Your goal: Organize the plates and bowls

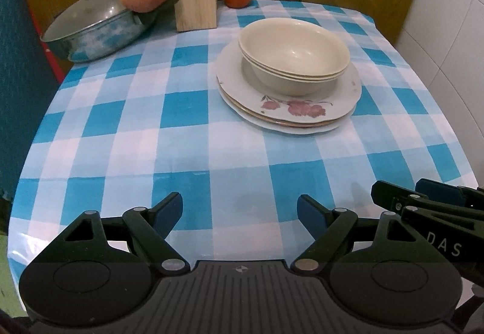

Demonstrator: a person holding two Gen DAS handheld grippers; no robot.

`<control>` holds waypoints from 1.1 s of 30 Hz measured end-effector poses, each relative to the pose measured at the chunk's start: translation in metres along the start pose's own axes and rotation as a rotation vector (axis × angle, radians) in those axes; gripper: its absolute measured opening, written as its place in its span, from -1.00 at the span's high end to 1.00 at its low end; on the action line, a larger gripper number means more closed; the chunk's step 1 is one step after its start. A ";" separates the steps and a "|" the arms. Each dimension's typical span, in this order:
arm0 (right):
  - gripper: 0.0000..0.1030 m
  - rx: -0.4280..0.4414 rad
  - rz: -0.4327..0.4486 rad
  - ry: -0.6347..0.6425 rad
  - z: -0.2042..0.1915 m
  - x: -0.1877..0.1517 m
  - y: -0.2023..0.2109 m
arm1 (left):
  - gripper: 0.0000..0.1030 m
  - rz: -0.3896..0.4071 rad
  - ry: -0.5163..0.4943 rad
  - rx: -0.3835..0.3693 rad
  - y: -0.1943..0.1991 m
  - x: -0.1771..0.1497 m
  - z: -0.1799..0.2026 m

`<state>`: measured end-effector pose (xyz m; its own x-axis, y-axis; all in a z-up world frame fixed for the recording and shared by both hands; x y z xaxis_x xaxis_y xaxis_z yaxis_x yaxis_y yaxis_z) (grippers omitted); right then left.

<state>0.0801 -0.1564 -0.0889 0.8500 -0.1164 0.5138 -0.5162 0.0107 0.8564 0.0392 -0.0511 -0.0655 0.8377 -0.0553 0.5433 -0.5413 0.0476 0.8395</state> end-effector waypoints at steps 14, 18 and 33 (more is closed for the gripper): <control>0.00 0.002 -0.004 0.002 -0.002 -0.002 -0.001 | -0.69 -0.006 -0.005 0.006 -0.001 0.001 -0.002; 0.00 0.002 -0.003 0.001 -0.002 -0.002 -0.001 | -0.69 -0.002 -0.011 0.013 0.000 0.001 -0.001; -0.01 0.003 -0.001 0.002 -0.003 -0.001 -0.001 | -0.69 0.011 -0.023 0.024 0.002 0.001 0.000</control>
<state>0.0800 -0.1538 -0.0901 0.8507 -0.1143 0.5131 -0.5157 0.0072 0.8567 0.0387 -0.0508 -0.0632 0.8298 -0.0782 0.5525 -0.5524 0.0246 0.8332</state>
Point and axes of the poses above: each gripper's, at about its wrist camera, not at the fingertips, and y roughly against the way its jaws point, z to its right, x to its top, the point moved 5 cm from there along -y, roughly the way its jaws point, and after that the axes turned 3 degrees about -x, right-handed, at the moved point
